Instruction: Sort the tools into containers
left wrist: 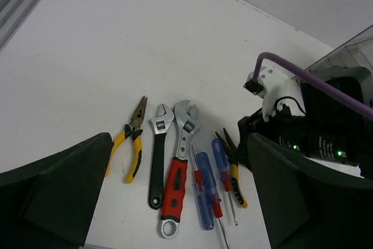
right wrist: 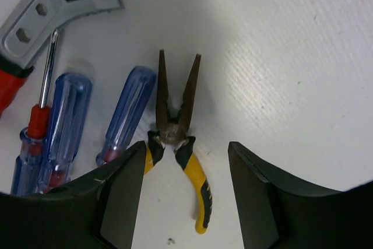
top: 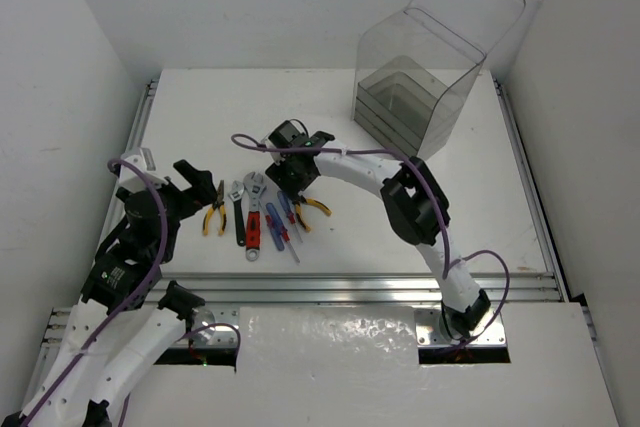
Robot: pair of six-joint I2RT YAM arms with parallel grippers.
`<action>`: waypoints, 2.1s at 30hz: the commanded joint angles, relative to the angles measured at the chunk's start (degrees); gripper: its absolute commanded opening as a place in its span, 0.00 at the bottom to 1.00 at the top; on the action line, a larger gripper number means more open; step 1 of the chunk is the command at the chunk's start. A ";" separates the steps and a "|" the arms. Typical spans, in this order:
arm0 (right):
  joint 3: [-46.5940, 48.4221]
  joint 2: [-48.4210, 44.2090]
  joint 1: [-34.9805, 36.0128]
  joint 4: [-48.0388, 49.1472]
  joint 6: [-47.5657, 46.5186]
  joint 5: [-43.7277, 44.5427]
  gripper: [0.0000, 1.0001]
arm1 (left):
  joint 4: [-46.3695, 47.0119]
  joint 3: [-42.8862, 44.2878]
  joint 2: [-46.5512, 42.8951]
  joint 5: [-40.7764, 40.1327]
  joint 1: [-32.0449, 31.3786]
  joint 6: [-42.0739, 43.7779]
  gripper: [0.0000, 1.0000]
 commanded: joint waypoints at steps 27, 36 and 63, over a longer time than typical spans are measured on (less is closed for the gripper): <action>17.00 1.63 6.41 -4.23 27.33 12.58 0.71 | -0.07 1.42 -3.17 -5.18 2.36 -1.91 1.00; 19.81 5.95 12.21 -2.03 34.05 11.72 0.55 | 0.10 1.25 -4.94 -5.27 2.36 -1.82 1.00; 22.98 19.65 11.60 -1.41 35.72 18.48 0.46 | 1.07 0.72 -6.25 -2.98 2.36 -0.68 1.00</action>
